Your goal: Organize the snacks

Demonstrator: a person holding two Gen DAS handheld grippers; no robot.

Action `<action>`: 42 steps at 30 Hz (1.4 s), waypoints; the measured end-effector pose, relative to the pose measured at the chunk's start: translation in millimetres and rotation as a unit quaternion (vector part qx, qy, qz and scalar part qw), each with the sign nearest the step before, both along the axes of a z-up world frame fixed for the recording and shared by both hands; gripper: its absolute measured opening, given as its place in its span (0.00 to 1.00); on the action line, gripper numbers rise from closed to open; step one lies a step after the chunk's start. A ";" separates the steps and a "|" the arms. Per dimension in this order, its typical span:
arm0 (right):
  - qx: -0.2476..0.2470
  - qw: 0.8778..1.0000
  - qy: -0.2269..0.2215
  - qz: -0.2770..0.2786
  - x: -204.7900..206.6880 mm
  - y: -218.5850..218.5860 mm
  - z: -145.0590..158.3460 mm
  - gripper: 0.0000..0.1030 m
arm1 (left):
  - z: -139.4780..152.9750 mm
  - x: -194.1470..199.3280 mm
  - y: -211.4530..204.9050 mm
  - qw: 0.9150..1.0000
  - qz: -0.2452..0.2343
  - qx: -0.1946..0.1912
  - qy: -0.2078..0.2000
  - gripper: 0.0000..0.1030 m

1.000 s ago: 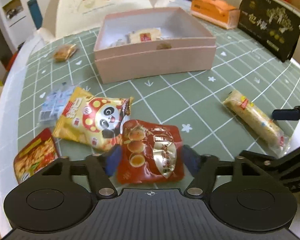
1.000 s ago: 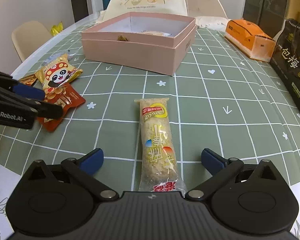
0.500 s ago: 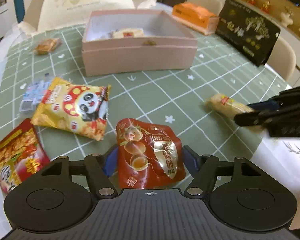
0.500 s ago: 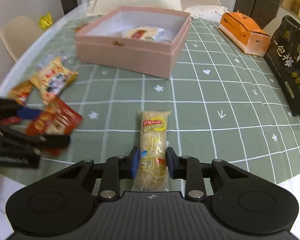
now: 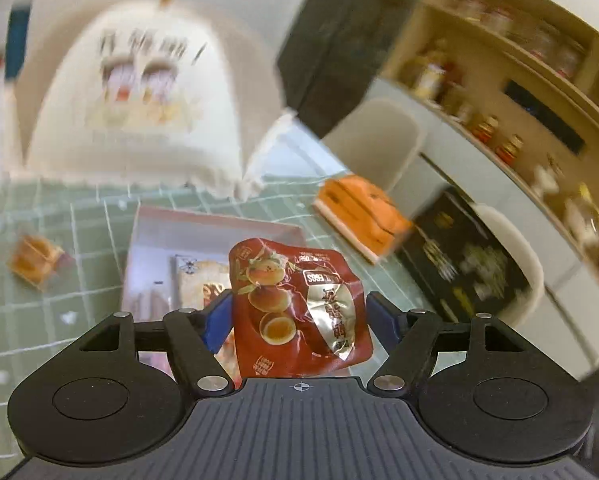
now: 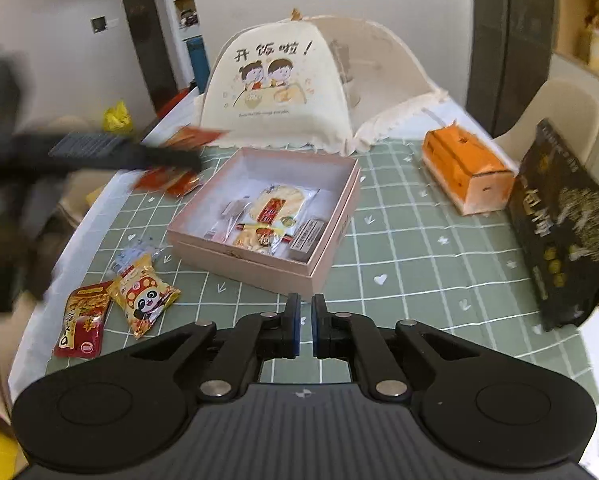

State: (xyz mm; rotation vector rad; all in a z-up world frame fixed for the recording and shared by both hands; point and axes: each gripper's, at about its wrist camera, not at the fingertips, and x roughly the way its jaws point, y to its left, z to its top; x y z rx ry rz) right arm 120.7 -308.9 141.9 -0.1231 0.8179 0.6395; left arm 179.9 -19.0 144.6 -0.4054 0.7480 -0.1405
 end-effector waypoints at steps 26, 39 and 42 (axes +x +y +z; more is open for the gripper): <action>-0.021 0.996 0.081 0.023 11.7 30.1 -20.9 0.27 | -33.3 -8.8 90.3 0.995 0.089 -0.012 -0.049 0.64; -0.031 0.997 0.033 0.063 135.0 220.6 22.6 0.68 | -69.7 -116.7 213.5 0.986 0.158 -0.046 -0.005 0.64; -0.033 0.993 0.052 0.105 135.8 293.5 -3.6 0.69 | -81.4 -139.2 224.7 0.988 0.145 -0.060 0.007 0.64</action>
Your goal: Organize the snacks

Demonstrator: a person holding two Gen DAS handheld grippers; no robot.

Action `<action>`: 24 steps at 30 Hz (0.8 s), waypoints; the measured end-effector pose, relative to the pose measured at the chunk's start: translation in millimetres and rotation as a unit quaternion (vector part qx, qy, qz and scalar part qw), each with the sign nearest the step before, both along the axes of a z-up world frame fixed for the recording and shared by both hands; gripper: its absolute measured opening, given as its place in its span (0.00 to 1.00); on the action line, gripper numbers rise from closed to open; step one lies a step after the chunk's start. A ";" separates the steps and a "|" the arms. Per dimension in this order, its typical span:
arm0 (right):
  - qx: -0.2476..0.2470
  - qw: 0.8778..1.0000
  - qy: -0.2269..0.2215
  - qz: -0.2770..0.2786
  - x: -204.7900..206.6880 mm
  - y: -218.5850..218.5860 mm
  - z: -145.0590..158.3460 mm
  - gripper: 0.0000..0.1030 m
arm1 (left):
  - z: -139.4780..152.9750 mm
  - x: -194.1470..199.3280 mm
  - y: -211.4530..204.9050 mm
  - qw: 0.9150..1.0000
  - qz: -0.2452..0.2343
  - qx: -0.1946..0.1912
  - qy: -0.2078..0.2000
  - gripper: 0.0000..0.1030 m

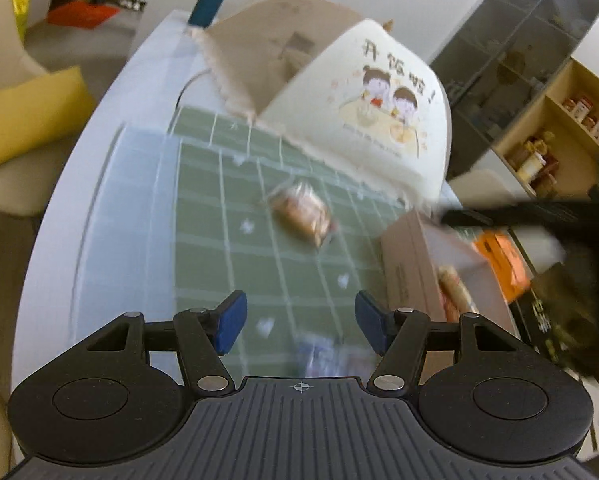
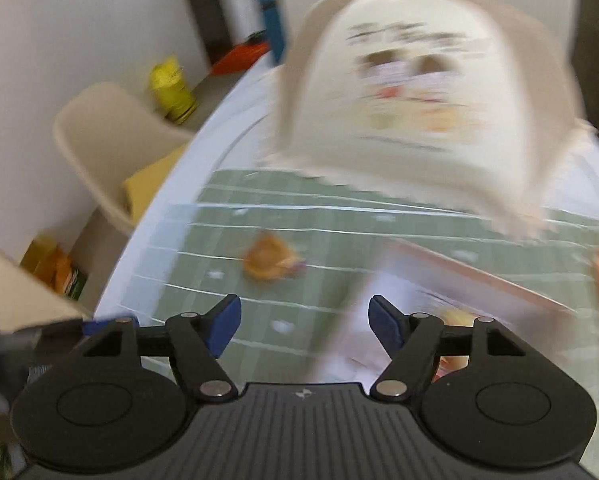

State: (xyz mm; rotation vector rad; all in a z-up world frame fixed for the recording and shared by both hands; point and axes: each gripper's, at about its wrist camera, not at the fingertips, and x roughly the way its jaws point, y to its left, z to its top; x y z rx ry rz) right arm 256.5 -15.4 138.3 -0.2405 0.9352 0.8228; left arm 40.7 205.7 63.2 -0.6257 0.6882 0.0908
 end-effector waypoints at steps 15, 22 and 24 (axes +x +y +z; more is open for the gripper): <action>-0.118 0.990 0.064 0.035 16.9 135.2 -99.2 0.50 | -22.4 -77.3 11.1 0.998 -0.052 -0.029 0.033 0.64; -0.055 0.993 0.082 0.066 -77.9 55.4 -47.5 0.50 | -9.9 -48.4 -25.1 0.994 -0.096 -0.037 0.023 0.64; -0.046 0.995 0.071 0.058 -101.4 17.5 -36.1 0.50 | -6.7 -32.1 -45.1 0.993 -0.111 -0.020 0.022 0.64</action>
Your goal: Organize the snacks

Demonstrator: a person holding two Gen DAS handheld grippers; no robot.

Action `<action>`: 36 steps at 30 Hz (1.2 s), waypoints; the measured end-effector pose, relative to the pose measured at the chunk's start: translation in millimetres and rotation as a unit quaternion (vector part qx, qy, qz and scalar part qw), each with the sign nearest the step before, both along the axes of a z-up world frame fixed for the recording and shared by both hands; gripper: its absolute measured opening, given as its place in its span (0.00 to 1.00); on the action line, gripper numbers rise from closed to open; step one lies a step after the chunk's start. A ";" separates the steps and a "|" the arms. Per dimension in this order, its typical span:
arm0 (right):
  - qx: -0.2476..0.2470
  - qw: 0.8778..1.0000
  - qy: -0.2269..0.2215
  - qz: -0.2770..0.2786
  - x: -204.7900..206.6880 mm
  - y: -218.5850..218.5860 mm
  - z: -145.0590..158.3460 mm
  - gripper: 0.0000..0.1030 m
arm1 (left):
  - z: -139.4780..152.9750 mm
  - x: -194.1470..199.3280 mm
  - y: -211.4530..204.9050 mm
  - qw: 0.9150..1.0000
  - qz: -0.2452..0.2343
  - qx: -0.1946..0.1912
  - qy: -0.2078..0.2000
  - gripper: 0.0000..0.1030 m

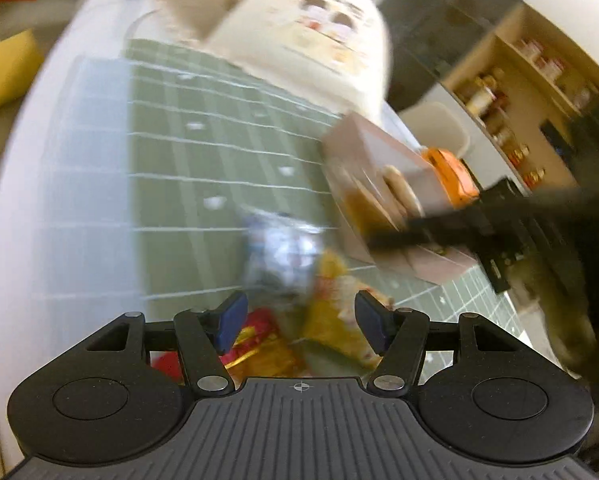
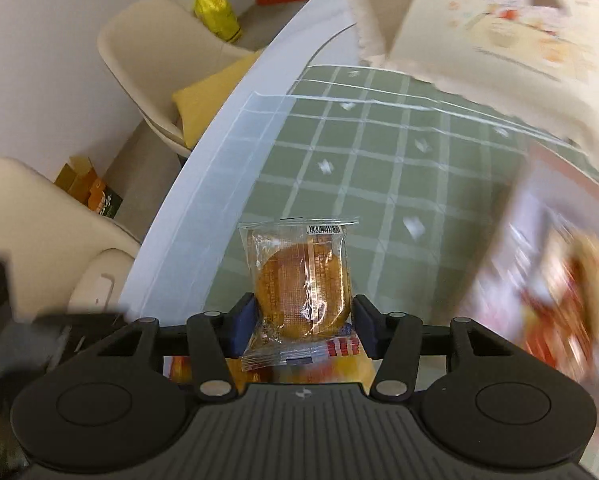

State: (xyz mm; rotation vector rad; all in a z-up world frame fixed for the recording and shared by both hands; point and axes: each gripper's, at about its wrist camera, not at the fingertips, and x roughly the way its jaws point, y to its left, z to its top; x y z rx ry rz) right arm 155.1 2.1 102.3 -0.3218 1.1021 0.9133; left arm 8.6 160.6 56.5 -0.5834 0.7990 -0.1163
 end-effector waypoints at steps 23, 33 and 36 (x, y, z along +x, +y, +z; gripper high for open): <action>-0.007 0.976 -0.119 -0.181 -85.3 -226.7 -87.0 0.76 | 5.0 11.0 -98.8 0.991 0.007 0.133 0.013 0.49; 0.013 0.972 -0.152 -0.181 -97.1 -228.3 -99.6 0.92 | -15.7 69.4 -71.2 0.974 0.052 0.204 0.079 0.54; 0.014 0.970 -0.156 -0.187 -97.4 -225.4 -102.2 0.98 | -16.8 72.6 -88.5 0.971 -0.005 0.235 0.055 0.56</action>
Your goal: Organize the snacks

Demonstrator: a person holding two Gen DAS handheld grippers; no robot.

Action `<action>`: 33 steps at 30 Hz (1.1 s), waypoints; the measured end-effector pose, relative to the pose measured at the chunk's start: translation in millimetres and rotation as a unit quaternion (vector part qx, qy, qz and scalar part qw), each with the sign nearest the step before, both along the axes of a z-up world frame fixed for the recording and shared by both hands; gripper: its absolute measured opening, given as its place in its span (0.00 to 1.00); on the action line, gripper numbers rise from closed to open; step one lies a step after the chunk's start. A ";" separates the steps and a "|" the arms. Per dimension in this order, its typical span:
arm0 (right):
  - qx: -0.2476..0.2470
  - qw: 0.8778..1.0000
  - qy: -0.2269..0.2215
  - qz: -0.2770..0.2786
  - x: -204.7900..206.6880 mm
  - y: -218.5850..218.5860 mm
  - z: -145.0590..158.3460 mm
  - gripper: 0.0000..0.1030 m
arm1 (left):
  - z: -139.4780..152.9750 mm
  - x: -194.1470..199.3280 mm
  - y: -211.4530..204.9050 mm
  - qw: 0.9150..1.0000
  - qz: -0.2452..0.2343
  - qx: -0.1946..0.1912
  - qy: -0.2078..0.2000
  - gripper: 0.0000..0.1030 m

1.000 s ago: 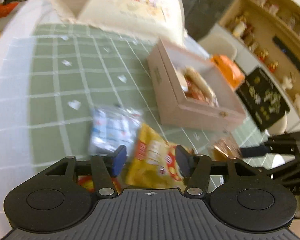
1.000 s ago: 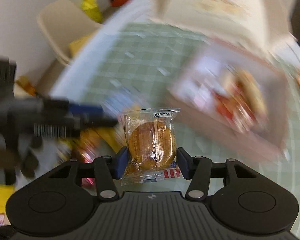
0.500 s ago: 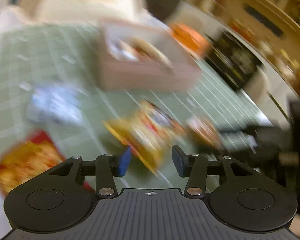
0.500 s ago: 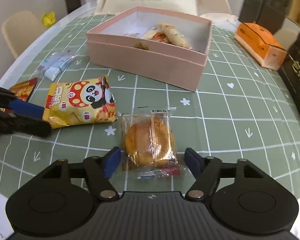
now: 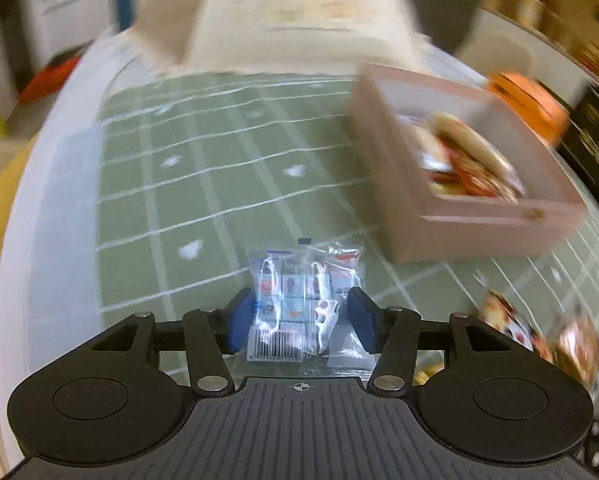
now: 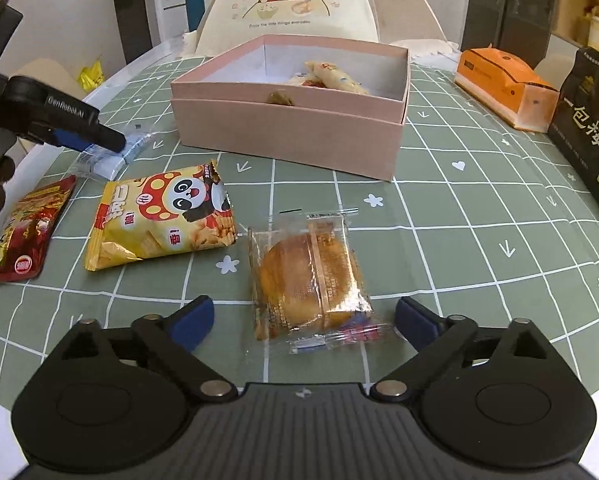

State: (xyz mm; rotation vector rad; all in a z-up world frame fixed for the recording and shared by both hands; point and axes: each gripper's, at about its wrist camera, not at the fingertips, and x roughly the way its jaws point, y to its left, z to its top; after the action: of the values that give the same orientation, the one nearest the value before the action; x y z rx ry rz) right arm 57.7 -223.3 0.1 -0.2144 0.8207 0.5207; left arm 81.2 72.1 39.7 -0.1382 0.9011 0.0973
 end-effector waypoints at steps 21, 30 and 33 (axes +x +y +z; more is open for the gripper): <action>-0.075 0.996 -0.045 -0.026 1.6 -1.8 8.0 0.94 | -9.3 -42.7 -42.7 0.998 -0.058 -0.019 0.033 0.65; 0.035 0.999 0.032 0.019 -13.1 19.9 41.4 0.92 | -10.0 -108.3 -65.3 0.999 -0.017 -0.015 0.028 0.64; 0.039 0.997 0.058 0.030 -0.8 54.3 37.1 0.92 | -9.3 -115.1 -64.2 0.999 -0.008 -0.022 0.027 0.64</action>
State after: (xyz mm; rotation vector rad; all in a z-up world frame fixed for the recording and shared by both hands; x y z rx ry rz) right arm 56.9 -169.0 37.2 -0.1386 0.9073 0.6238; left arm -33.9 7.9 30.4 -0.1690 0.9588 0.0663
